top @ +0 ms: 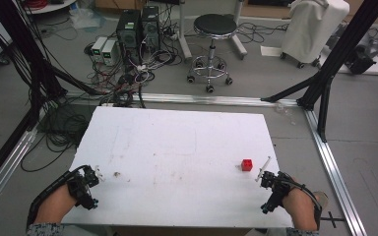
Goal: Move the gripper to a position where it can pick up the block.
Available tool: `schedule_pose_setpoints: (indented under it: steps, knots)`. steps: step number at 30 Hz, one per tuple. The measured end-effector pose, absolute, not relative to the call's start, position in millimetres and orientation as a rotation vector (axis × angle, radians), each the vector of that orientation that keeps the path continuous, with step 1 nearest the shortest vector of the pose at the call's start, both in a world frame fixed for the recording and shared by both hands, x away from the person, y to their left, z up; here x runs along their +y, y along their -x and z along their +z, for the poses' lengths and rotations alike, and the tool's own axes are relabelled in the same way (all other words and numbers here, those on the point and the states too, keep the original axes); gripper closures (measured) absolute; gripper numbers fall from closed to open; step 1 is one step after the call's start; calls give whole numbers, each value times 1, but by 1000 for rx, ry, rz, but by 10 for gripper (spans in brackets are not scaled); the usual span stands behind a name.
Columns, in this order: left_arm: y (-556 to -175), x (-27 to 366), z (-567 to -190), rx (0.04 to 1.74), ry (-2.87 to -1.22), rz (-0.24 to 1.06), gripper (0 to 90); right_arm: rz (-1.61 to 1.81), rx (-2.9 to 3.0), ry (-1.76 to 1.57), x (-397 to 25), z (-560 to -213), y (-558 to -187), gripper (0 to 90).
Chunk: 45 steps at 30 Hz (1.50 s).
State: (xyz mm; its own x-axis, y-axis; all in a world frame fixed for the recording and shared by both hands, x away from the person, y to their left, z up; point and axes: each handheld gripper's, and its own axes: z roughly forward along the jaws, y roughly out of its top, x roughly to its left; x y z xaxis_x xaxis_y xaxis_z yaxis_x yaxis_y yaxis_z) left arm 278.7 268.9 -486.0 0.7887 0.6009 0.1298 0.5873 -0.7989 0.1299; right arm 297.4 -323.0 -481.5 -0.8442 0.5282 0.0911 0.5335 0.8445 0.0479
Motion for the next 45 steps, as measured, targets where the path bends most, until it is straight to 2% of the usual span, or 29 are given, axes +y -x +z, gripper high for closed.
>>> schedule_pose_setpoints:
  steps: [23, 45]
  knots:
    - [-277, 269, -486, 961, -2884, 259, 215, -110, -2987, 772, -328, -483, -306, 40]
    - [-277, 268, -487, 953, -2881, 253, 215, -105, -3136, 327, -346, -465, -350, 40]
